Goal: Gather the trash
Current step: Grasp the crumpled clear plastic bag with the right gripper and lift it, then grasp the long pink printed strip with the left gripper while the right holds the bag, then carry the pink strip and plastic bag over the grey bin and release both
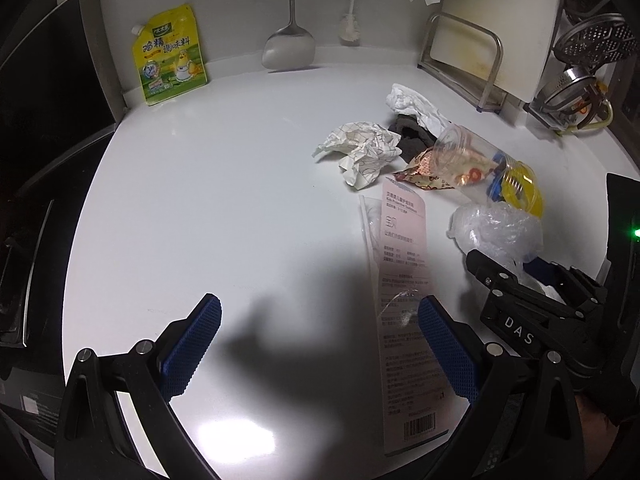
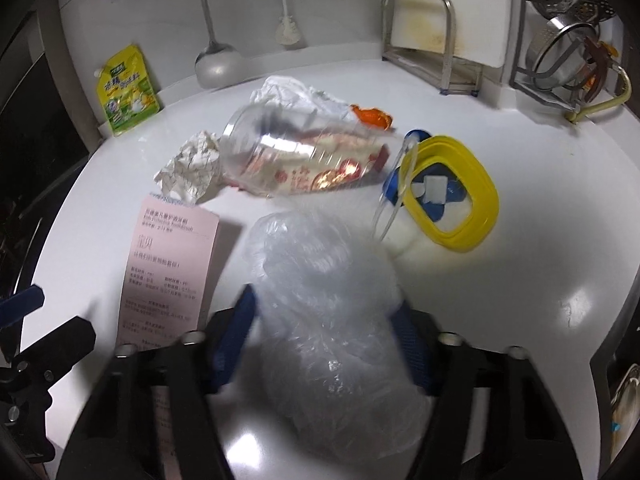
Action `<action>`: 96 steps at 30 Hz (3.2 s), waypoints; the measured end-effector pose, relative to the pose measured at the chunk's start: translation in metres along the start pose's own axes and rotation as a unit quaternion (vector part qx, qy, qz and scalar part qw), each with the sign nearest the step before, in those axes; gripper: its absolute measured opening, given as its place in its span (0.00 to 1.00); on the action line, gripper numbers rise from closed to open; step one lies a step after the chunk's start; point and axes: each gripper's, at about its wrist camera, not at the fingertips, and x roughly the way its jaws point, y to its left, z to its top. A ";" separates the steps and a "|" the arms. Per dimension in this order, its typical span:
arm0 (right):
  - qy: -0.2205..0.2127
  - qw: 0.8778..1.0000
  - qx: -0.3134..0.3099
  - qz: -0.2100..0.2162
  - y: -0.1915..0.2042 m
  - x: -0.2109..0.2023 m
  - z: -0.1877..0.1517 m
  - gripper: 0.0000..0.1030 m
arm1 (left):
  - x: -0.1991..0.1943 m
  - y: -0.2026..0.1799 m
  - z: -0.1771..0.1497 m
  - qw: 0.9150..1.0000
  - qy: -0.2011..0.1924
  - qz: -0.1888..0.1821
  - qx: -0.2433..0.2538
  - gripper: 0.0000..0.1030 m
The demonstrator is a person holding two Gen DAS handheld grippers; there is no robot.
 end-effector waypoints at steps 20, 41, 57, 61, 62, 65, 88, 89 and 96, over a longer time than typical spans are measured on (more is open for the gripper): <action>-0.014 0.998 0.057 0.015 -0.046 -0.055 -0.026 0.27 | 0.012 -0.032 -0.010 1.000 0.016 -0.013 0.007 0.94; -0.023 0.995 0.097 0.014 -0.067 -0.085 -0.054 0.27 | 0.036 -0.054 -0.026 0.999 0.008 0.021 0.026 0.83; -0.012 0.995 0.090 0.032 -0.056 -0.080 -0.053 0.27 | 0.033 -0.044 -0.017 1.000 0.014 -0.001 0.018 0.48; -0.012 0.995 0.090 0.035 -0.055 -0.081 -0.051 0.27 | 0.027 -0.039 -0.014 1.000 0.007 0.004 0.016 0.48; -0.011 0.995 0.089 0.035 -0.054 -0.081 -0.050 0.27 | 0.025 -0.037 -0.012 1.000 0.005 0.004 0.016 0.48; -0.012 0.996 0.086 0.037 -0.052 -0.083 -0.048 0.27 | 0.018 -0.033 -0.009 1.000 -0.001 0.004 0.014 0.48; -0.029 0.996 0.061 0.052 -0.044 -0.138 -0.049 0.27 | -0.063 -0.019 -0.008 0.999 -0.038 0.012 0.009 0.48; -0.029 0.996 0.059 0.053 -0.045 -0.142 -0.051 0.27 | -0.066 -0.019 -0.011 0.999 -0.038 0.012 0.010 0.48; -0.031 0.997 0.052 0.055 -0.050 -0.164 -0.067 0.27 | -0.093 -0.022 -0.029 0.999 -0.044 0.020 0.012 0.48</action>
